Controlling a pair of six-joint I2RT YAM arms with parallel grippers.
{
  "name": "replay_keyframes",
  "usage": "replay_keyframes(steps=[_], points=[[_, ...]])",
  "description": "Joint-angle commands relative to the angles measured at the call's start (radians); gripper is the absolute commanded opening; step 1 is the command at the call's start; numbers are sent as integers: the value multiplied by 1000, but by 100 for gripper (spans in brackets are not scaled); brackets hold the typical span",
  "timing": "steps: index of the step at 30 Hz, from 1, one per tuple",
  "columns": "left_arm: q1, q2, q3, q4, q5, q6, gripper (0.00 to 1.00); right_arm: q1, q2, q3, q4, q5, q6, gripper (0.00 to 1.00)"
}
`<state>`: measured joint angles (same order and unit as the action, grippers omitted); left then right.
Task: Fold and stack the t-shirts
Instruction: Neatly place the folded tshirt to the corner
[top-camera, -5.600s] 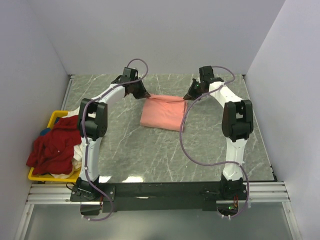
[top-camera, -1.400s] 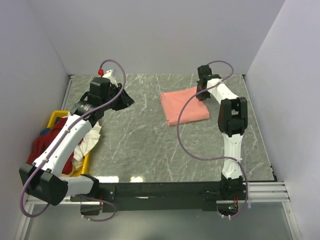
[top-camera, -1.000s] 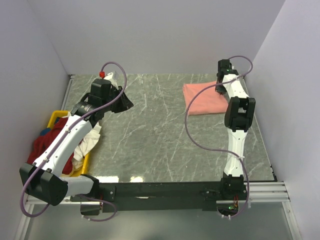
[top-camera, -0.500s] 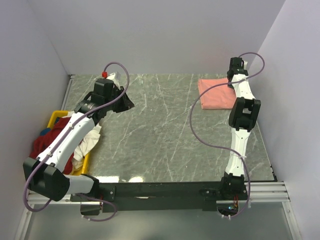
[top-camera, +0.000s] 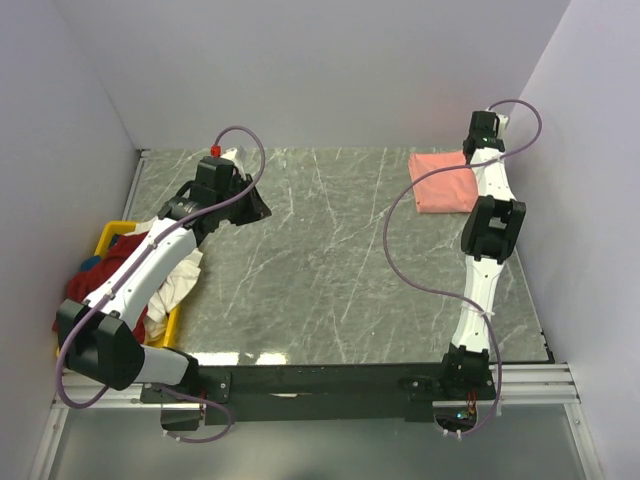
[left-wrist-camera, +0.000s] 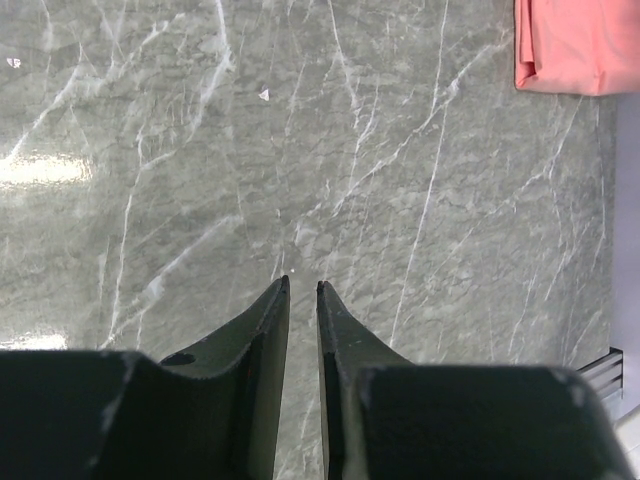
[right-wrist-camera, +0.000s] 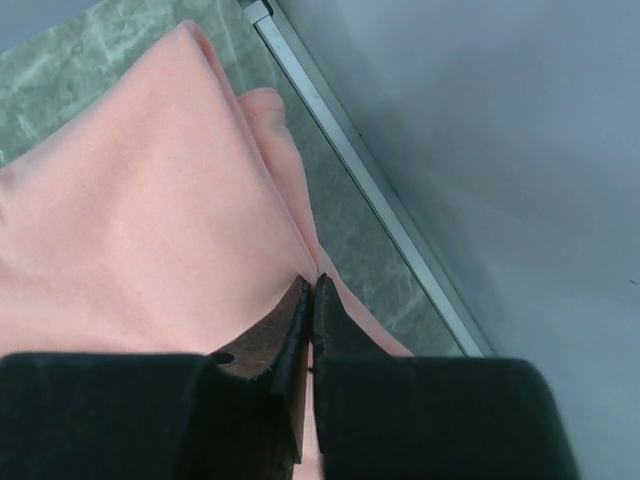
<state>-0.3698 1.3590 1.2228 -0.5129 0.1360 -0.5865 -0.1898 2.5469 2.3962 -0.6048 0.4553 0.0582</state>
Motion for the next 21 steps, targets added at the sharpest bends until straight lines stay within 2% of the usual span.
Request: replay_keyframes(steps=[1, 3, 4, 6, 10, 14, 21], points=[[0, -1, 15, 45, 16, 13, 23, -8, 22, 54, 56, 22, -6, 10], [0, 2, 14, 45, 19, 8, 23, -7, 18, 54, 53, 36, 2, 30], [0, 0, 14, 48, 22, 7, 23, -7, 12, 52, 45, 39, 5, 55], [0, -3, 7, 54, 19, 1, 24, -5, -2, 50, 31, 37, 25, 79], [0, -9, 1, 66, 14, -13, 25, 4, -98, -15, 10, 11, 77, 82], [0, -27, -9, 68, -4, -21, 25, 39, -232, -173, 45, -18, 143, 83], [5, -63, -48, 63, -36, -30, 27, 185, -456, -441, 54, -14, 250, 84]])
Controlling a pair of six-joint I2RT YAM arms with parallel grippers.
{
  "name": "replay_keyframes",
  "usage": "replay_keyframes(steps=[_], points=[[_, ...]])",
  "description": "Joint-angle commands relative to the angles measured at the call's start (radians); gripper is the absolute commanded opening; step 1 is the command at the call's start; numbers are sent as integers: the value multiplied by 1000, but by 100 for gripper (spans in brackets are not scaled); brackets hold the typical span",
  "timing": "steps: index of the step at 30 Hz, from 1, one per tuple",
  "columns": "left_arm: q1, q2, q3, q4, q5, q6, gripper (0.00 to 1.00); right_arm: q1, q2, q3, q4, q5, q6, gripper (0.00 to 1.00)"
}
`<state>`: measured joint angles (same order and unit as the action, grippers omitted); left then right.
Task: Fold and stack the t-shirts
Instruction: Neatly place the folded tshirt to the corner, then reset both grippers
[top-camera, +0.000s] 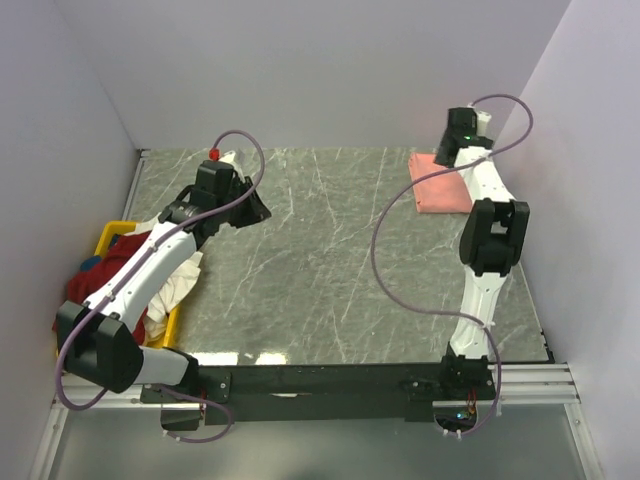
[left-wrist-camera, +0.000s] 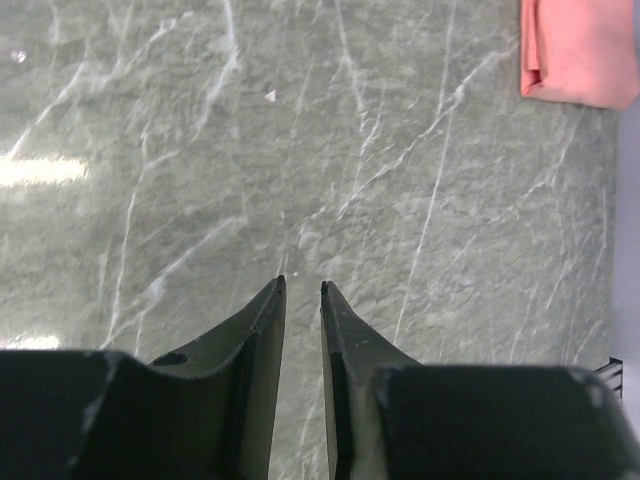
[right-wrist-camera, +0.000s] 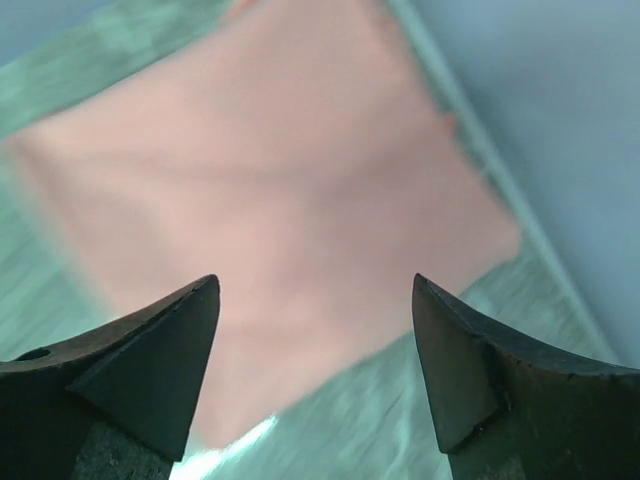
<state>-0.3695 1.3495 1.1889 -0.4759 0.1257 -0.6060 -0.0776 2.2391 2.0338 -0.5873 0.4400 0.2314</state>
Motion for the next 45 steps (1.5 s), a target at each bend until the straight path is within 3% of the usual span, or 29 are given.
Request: replay_keyframes(steps=[1, 17, 22, 32, 45], points=[[7, -67, -31, 28, -31, -12, 27, 140, -173, -110, 38, -4, 91, 84], [12, -231, -245, 68, -46, -66, 27, 677, -755, -857, 227, -180, 318, 84], [11, -282, -322, 95, -46, -87, 28, 728, -906, -995, 259, -268, 353, 85], [6, -319, -399, 137, -41, -109, 28, 731, -1065, -1103, 227, -333, 356, 86], [-17, -363, -436, 192, -38, -117, 30, 734, -1070, -1126, 236, -366, 327, 87]])
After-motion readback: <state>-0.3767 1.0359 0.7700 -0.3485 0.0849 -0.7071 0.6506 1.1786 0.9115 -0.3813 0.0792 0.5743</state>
